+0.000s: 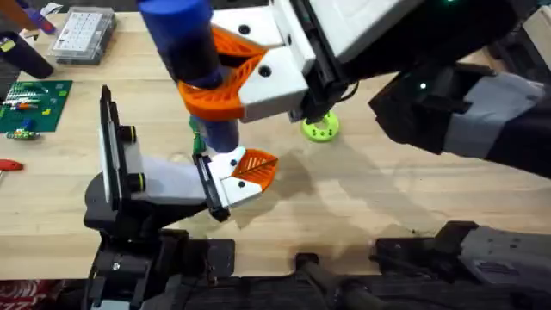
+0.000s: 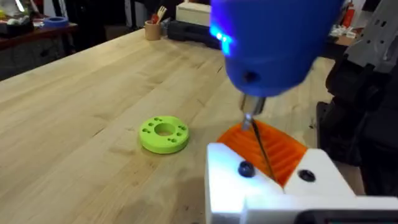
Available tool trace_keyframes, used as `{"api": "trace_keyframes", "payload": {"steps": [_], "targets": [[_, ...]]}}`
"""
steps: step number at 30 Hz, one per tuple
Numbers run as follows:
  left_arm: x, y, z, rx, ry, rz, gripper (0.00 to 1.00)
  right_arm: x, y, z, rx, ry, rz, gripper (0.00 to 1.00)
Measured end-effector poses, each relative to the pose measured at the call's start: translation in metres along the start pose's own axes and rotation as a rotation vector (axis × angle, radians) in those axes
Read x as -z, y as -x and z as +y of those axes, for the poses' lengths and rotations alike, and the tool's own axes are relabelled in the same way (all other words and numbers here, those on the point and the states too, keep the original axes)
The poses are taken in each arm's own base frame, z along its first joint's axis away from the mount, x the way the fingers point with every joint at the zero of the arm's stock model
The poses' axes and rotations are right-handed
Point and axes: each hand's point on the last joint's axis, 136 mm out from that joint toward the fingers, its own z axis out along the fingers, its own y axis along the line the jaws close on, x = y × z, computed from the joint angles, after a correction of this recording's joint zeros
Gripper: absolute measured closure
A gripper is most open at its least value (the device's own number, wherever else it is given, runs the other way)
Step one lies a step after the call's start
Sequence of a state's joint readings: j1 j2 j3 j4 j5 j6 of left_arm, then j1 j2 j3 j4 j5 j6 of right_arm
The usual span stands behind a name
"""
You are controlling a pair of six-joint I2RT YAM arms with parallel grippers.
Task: Pick up the gripper from the table and insert it into the empty holder that is missing its gripper. Then pick up a screw, insert it into the mounting hole, and use the screwdriver to tighten it. Finally, clean up the table by picking up the vegetable and placing it into the bucket.
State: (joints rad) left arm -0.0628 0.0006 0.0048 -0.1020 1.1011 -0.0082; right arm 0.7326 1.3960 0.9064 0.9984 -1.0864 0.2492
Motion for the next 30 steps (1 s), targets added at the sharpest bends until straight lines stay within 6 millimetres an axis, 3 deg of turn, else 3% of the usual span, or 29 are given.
{"api": "trace_keyframes", "payload": {"steps": [30], "targets": [[0.0,0.0,0.0,0.0,0.002,0.0,0.987,0.006,-0.02,0.004,-0.037,-0.021,-0.013,0.969]]}}
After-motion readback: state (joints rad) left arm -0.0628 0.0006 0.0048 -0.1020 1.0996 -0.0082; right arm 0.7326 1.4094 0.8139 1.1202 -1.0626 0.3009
